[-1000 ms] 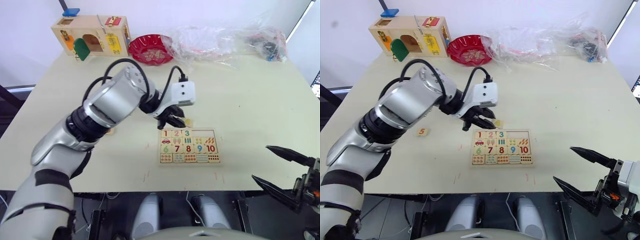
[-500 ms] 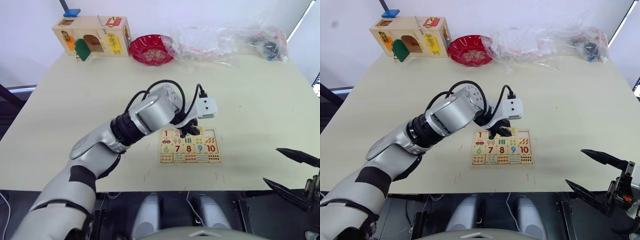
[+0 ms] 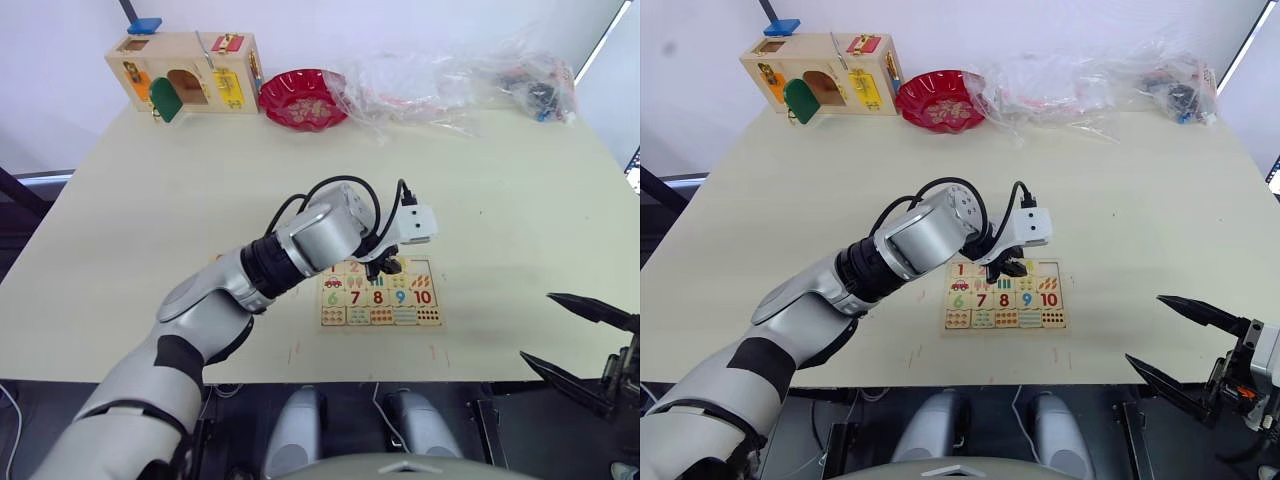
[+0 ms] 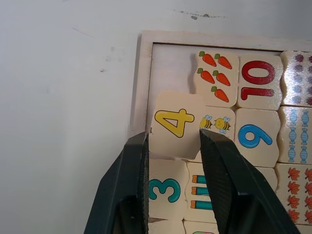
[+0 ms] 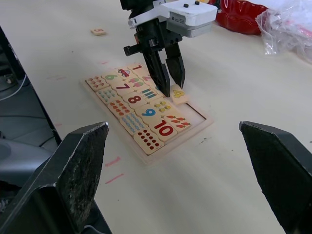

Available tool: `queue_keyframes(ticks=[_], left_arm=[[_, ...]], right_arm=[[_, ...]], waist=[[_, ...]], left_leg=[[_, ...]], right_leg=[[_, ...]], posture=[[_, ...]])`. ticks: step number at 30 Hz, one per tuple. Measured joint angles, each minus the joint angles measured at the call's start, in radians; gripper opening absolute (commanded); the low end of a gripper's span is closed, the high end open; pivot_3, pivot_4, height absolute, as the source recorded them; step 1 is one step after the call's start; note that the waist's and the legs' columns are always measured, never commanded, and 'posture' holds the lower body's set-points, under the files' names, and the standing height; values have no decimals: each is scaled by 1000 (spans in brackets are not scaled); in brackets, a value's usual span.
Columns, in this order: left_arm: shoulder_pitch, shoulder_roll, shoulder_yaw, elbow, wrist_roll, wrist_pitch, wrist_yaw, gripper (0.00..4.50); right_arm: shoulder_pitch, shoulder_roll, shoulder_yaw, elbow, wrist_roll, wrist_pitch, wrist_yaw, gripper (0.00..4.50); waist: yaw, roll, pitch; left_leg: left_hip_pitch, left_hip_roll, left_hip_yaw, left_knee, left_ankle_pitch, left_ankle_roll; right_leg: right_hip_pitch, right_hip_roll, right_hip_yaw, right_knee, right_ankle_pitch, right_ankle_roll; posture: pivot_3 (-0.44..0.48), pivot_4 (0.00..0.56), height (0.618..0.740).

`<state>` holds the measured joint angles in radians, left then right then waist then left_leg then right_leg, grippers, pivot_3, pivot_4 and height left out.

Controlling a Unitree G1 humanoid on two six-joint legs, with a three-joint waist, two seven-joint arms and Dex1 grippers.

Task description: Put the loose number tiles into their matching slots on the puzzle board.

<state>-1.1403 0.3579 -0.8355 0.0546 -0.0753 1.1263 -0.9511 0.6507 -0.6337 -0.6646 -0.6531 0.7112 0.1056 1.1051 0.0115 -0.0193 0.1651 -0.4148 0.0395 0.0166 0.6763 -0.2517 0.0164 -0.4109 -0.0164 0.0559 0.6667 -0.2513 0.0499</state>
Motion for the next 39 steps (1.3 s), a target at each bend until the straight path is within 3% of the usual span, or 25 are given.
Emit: queue_keyframes(ticks=[39], left_arm=[[-15, -18, -47, 32, 56, -14, -37, 1077]], right_arm=[[14, 0, 21, -74, 0, 22, -66, 4500]], waist=[[0, 0, 0]], left_leg=[[0, 0, 0, 0, 0, 0]], right_leg=[[0, 0, 0, 0, 0, 0]], posture=[[0, 150, 740]])
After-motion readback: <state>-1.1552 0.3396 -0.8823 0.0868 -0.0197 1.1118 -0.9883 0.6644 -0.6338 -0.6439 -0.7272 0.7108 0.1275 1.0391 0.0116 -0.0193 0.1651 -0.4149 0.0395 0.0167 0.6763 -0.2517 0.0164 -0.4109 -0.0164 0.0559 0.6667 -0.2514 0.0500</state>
